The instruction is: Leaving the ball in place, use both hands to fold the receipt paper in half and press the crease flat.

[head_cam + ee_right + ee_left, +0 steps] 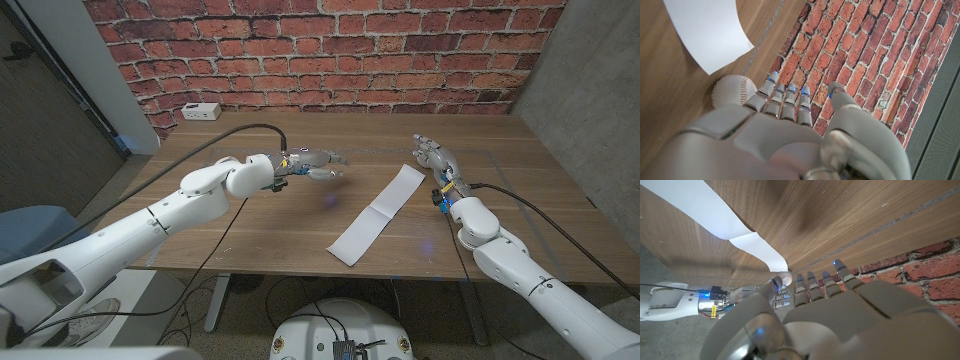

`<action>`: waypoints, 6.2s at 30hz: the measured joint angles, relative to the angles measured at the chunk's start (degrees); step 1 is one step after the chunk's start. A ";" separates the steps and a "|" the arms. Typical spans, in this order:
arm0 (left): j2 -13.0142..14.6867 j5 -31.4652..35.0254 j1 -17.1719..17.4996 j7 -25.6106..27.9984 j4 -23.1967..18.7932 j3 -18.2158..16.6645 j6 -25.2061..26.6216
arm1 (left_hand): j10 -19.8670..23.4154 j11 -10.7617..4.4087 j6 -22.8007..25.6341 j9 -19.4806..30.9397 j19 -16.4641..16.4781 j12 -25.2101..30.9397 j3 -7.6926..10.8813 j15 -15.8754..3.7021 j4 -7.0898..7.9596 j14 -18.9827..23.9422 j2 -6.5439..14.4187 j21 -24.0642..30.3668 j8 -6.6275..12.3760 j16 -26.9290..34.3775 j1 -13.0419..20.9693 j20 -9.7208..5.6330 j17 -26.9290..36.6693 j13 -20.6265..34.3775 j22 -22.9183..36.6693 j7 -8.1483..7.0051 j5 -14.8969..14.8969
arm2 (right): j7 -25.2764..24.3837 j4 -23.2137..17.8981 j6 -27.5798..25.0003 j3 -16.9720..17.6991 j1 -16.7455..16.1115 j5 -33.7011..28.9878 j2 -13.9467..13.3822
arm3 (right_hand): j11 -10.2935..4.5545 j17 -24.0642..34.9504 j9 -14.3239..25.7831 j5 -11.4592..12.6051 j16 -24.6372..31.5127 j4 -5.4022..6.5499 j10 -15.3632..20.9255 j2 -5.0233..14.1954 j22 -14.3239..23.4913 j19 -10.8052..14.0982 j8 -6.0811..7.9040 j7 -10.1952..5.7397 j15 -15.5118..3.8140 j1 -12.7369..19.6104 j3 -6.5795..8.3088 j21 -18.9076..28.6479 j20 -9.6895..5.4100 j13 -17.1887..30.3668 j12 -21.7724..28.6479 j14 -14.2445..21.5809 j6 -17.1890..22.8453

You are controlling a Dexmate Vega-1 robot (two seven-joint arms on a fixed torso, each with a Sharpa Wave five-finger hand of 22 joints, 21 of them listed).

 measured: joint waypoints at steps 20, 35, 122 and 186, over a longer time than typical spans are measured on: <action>-1.09 -3.92 -1.36 -7.82 4.28 0.34 -11.45 | 2.48 -0.39 5.99 0.28 -0.73 -0.44 0.90 0.50 0.09 0.08 0.47 -0.28 0.72 0.00 1.50 1.33 0.42 0.00 0.27 0.65 -1.06 | -7.10 -5.26 -2.88 0.58 -4.69 -7.17 -0.78 | -0.41 0.27 0.00 0.00 0.00 -0.20 0.82 0.39 0.28 0.63 1.07 0.62 -0.71 1.43 -0.20 -0.41 -0.63 -0.01 0.00 0.72 3.47; -1.92 -2.45 -3.45 -12.30 7.13 1.69 -18.59 | 4.10 -1.23 7.42 0.27 -1.75 -0.44 6.11 1.04 -1.81 -0.46 2.11 -0.67 0.00 0.00 6.80 2.35 0.26 -0.01 0.26 0.24 -0.83 | -9.88 -6.89 -5.29 -0.07 -5.53 -10.98 -0.33 | -0.41 0.53 0.26 0.00 0.16 -0.02 0.82 0.99 0.28 0.72 0.70 0.62 -1.02 2.03 -0.37 -0.61 -0.72 -0.01 0.00 1.03 3.46; -4.38 20.22 -4.92 -10.84 7.82 5.64 -26.11 | 6.44 -5.01 7.73 0.27 -0.88 -1.34 12.10 0.09 -4.34 0.69 3.03 1.33 -0.42 0.34 19.89 2.32 0.40 0.26 0.51 -3.10 -1.71 | -9.03 -10.95 -52.46 -20.51 10.68 -52.16 -4.15 | -0.61 10.08 0.24 -0.26 10.03 -0.46 8.81 0.31 1.60 7.15 0.62 -1.03 -4.80 11.00 -2.07 2.07 1.04 1.34 1.23 9.09 9.23; -5.47 19.05 -8.18 -10.93 11.98 6.90 -27.95 | 6.43 -5.00 7.44 0.22 -0.89 -1.35 10.44 -0.22 -3.76 1.00 2.94 2.11 -0.89 0.34 21.95 2.31 0.67 0.29 0.50 -2.56 -1.91 | -8.97 -9.17 -45.74 -16.20 10.72 -38.62 -5.99 | -1.11 9.91 6.07 -0.25 11.88 -2.50 21.20 -1.85 1.42 10.11 16.20 5.28 -5.16 29.05 1.15 6.28 0.94 4.25 6.11 17.19 38.57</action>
